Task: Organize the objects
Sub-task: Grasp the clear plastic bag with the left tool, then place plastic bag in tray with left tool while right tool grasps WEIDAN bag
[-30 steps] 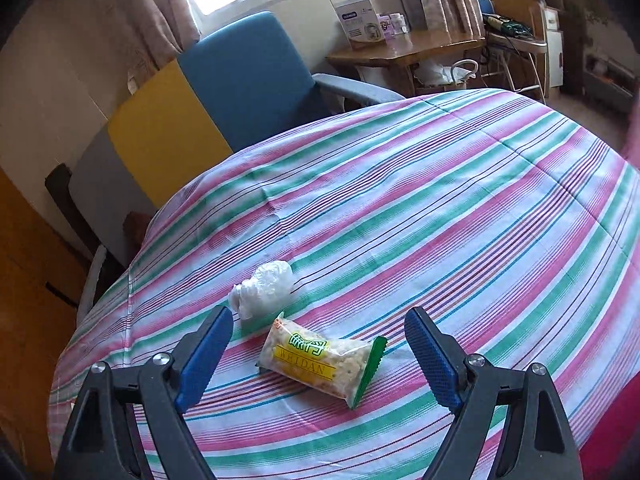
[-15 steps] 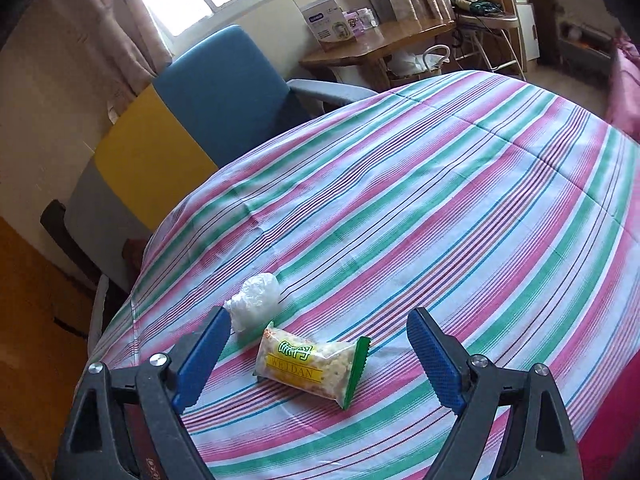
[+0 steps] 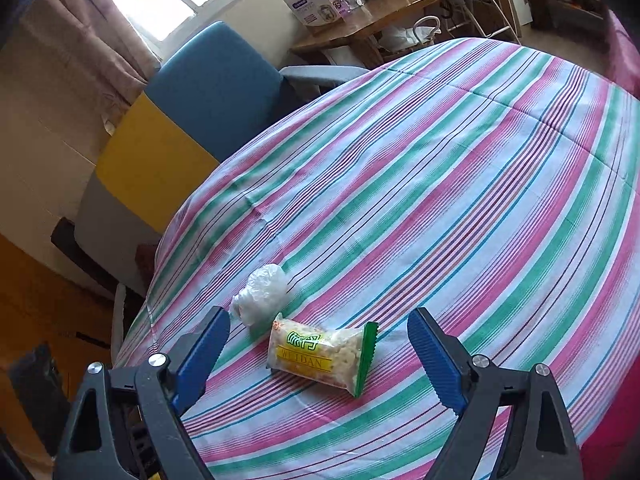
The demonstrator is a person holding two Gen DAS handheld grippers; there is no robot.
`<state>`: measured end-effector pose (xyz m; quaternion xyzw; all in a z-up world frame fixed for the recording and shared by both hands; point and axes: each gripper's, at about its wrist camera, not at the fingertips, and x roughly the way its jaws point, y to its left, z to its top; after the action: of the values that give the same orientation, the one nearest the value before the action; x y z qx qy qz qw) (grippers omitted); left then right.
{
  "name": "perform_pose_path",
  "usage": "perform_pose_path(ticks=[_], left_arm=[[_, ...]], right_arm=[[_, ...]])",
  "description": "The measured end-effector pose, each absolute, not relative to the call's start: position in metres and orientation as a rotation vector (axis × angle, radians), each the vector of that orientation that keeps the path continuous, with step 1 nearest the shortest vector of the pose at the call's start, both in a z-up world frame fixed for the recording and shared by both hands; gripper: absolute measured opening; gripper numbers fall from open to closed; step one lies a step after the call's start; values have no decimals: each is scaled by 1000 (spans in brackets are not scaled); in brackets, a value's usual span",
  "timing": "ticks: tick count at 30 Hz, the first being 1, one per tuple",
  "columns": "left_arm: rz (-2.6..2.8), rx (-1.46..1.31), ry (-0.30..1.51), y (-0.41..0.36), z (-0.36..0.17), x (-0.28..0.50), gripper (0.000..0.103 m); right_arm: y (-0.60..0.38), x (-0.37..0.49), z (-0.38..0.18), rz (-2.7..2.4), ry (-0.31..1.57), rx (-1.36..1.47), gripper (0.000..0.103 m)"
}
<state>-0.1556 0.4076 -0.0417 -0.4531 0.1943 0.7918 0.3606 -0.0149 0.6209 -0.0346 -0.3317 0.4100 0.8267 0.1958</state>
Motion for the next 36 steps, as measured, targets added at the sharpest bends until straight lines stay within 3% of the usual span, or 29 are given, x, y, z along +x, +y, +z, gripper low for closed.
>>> perform_pose_path(ticks=[10, 11, 12, 15, 22, 27, 36], left_arm=[[1940, -1246, 550, 474, -88, -203, 63], [1935, -1264, 549, 476, -93, -206, 59], [1931, -1280, 539, 477, -99, -209, 43], [1918, -1295, 428, 462, -100, -210, 39], [1970, -1330, 336, 390, -92, -181, 38], [2010, -1336, 276, 338, -78, -147, 38], [2012, -1245, 216, 275, -35, -85, 38]], right_arm=[[619, -20, -39, 2333, 1196, -963, 92], [618, -20, -38, 2334, 1186, -965, 92], [618, -20, -38, 2333, 1179, -967, 92], [617, -21, -40, 2329, 1169, -982, 92], [611, -28, -43, 2342, 1106, -1040, 92], [600, -41, -47, 2356, 974, -1136, 92], [556, -78, -57, 2434, 513, -1391, 92]])
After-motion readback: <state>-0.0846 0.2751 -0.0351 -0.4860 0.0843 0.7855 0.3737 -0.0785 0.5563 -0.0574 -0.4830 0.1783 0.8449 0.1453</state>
